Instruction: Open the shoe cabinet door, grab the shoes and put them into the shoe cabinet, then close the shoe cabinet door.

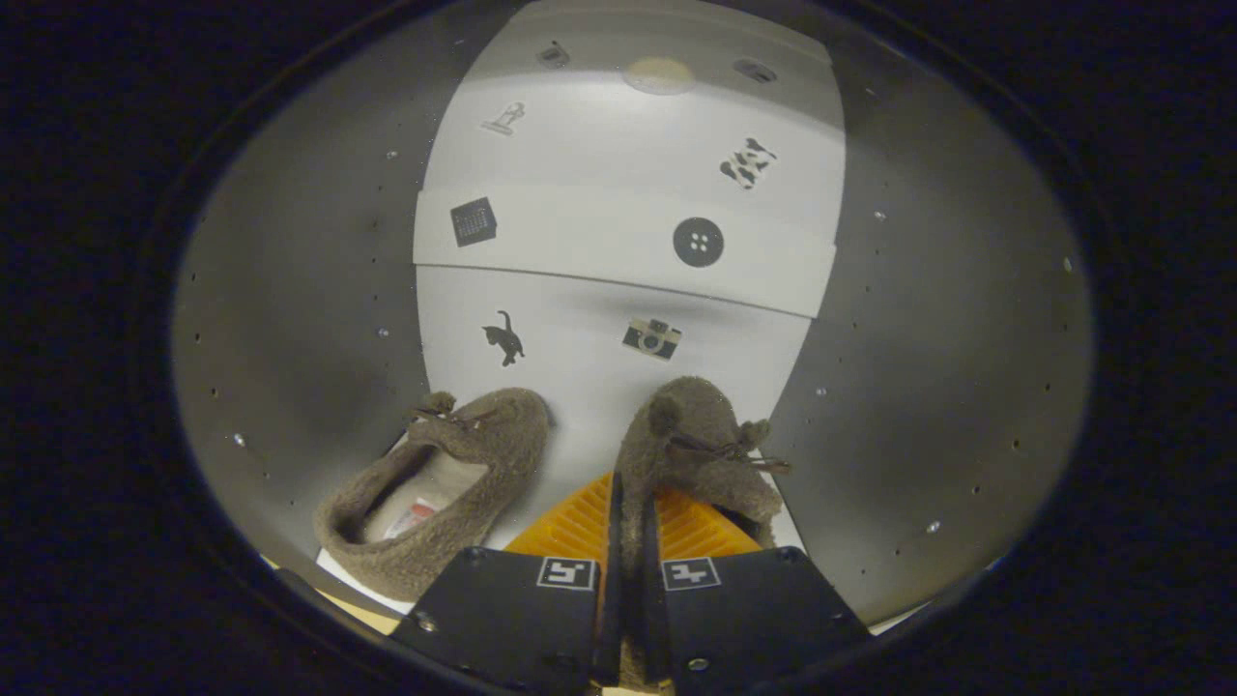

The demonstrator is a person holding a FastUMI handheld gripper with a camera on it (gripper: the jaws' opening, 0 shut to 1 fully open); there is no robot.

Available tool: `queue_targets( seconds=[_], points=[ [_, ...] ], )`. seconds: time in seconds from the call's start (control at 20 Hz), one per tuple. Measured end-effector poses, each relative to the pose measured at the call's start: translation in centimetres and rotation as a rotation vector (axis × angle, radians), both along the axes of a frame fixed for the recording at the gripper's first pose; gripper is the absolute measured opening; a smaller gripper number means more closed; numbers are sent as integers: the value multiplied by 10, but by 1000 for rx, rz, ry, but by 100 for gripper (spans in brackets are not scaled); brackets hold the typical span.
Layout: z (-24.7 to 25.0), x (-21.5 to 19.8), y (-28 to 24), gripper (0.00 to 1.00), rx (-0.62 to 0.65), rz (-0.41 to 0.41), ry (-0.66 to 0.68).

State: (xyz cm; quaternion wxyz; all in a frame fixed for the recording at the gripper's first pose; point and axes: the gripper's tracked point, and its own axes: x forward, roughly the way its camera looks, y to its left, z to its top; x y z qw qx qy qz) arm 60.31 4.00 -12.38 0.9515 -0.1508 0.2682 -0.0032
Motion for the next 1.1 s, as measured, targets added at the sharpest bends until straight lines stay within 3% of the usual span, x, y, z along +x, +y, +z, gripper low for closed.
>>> queue_targets(
  seconds=[0.15, 0.3, 0.4, 0.55, 0.85, 1.1],
  points=[
    [-8, -7, 3, 21, 46, 0, 45],
    [9, -17, -4, 45, 33, -3, -8],
    [22, -28, -5, 55, 9, -27, -49],
    [41, -58, 10, 84, 54, -2, -71],
    [123, -144, 36, 90, 76, 86, -201],
    [181, -256, 45, 100, 90, 166, -298]
  ],
)
